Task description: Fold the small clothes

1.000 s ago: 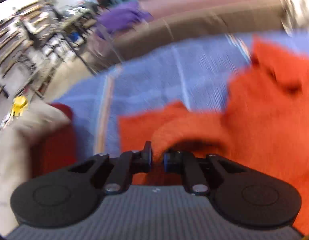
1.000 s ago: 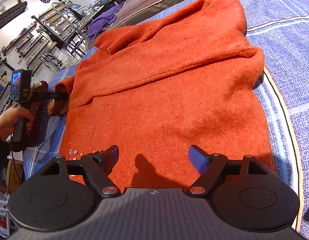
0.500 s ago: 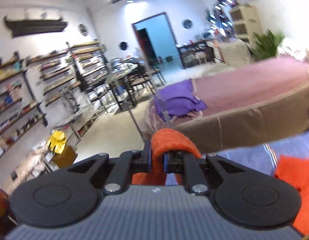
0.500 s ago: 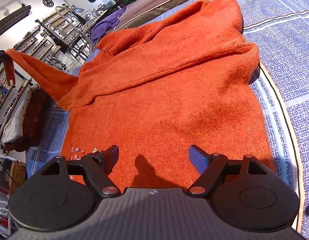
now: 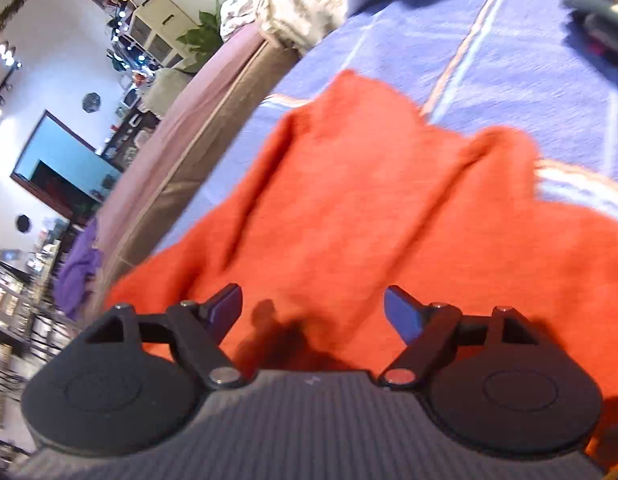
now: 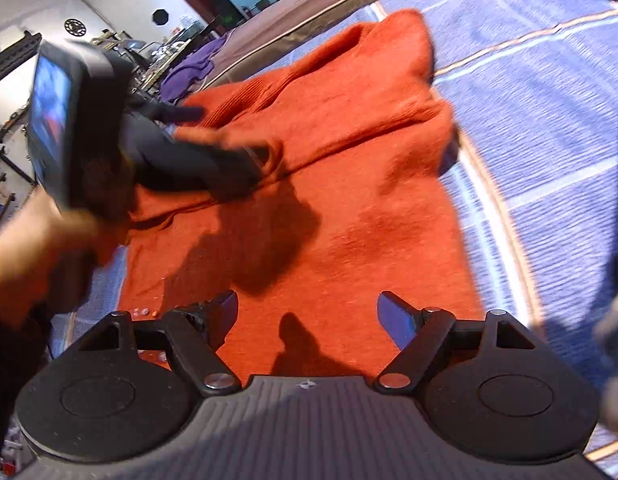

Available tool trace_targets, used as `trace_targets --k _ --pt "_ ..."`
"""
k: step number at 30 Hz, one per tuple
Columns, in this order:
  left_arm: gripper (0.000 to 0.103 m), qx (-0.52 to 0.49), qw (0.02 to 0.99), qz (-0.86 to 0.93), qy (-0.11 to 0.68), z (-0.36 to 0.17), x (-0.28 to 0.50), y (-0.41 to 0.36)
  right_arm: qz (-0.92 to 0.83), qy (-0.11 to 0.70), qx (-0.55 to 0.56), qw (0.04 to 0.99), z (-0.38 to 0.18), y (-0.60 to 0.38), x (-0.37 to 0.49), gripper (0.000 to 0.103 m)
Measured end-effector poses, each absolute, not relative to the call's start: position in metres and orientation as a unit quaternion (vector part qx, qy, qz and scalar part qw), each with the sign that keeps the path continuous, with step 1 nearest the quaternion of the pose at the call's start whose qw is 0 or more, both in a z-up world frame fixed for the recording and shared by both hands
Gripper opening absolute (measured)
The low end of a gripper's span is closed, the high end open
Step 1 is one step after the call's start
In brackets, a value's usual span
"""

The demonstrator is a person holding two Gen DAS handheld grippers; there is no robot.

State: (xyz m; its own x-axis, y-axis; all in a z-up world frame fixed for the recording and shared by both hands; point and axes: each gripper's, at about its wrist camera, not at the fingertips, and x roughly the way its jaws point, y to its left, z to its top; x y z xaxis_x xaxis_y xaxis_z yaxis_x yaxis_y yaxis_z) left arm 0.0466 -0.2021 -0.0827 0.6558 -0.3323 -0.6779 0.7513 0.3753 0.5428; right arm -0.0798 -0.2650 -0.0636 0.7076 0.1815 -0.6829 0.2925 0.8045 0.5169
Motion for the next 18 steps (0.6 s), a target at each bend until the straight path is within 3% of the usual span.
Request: trace_targets --k 3,7,11,18 --pt "0.091 0.343 0.825 -0.342 0.291 -0.073 0.046 -0.173 -0.043 0.377 0.285 0.88 -0.057 -0.272 -0.088 0.103" --pt "0.103 0.279 0.874 -0.272 0.29 -0.041 0.073 -0.092 -0.046 0.366 0.266 0.891 -0.048 -0.276 -0.077 0.103" --pt "0.103 0.26 0.881 -0.189 0.346 -0.042 0.104 -0.015 -0.003 0.335 0.204 0.92 -0.027 -0.257 -0.042 0.103" --pt "0.103 0.115 0.875 -0.183 0.434 -0.063 0.103 0.065 0.126 0.268 -0.172 0.94 -0.015 -0.153 0.052 0.103"
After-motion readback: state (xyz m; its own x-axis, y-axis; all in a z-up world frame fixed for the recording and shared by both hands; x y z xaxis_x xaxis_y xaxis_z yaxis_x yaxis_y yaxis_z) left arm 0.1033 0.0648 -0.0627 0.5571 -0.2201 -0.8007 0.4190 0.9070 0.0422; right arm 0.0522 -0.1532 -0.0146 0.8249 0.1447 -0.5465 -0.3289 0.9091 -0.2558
